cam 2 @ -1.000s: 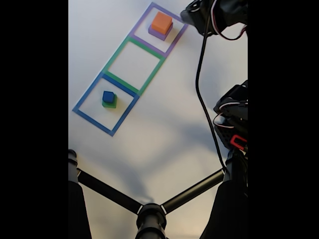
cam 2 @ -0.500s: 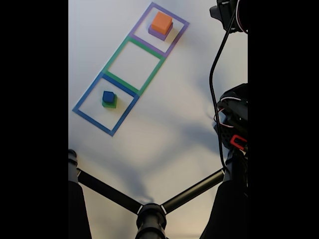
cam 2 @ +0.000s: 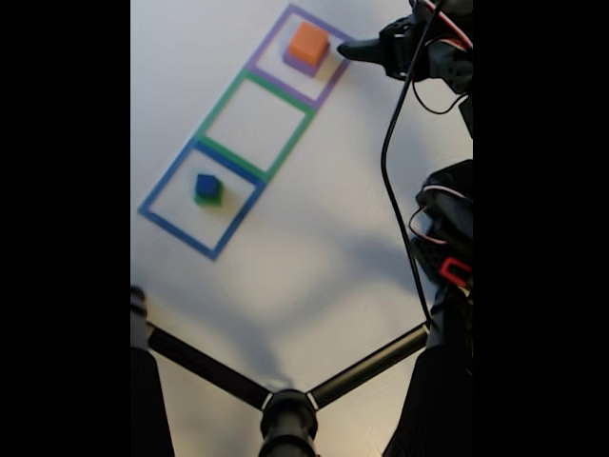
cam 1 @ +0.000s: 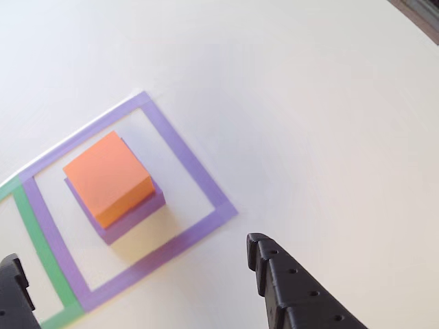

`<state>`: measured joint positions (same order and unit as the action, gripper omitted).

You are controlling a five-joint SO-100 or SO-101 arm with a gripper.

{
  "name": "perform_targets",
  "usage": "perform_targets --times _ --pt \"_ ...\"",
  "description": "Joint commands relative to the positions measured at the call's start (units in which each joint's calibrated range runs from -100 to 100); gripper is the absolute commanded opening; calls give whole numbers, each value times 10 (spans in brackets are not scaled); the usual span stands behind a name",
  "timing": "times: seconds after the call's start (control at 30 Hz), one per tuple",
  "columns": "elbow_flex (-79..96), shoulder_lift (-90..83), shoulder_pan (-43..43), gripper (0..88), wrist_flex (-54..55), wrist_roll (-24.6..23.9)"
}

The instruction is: Tower of hanoi

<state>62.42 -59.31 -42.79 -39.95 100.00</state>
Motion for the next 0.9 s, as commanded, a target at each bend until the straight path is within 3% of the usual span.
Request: perform_targets --times 0.0,0.5,0.87 --pt "89 27 10 456 212 0" --pt "171 354 41 504 698 0" --pt "155 532 51 505 866 0"
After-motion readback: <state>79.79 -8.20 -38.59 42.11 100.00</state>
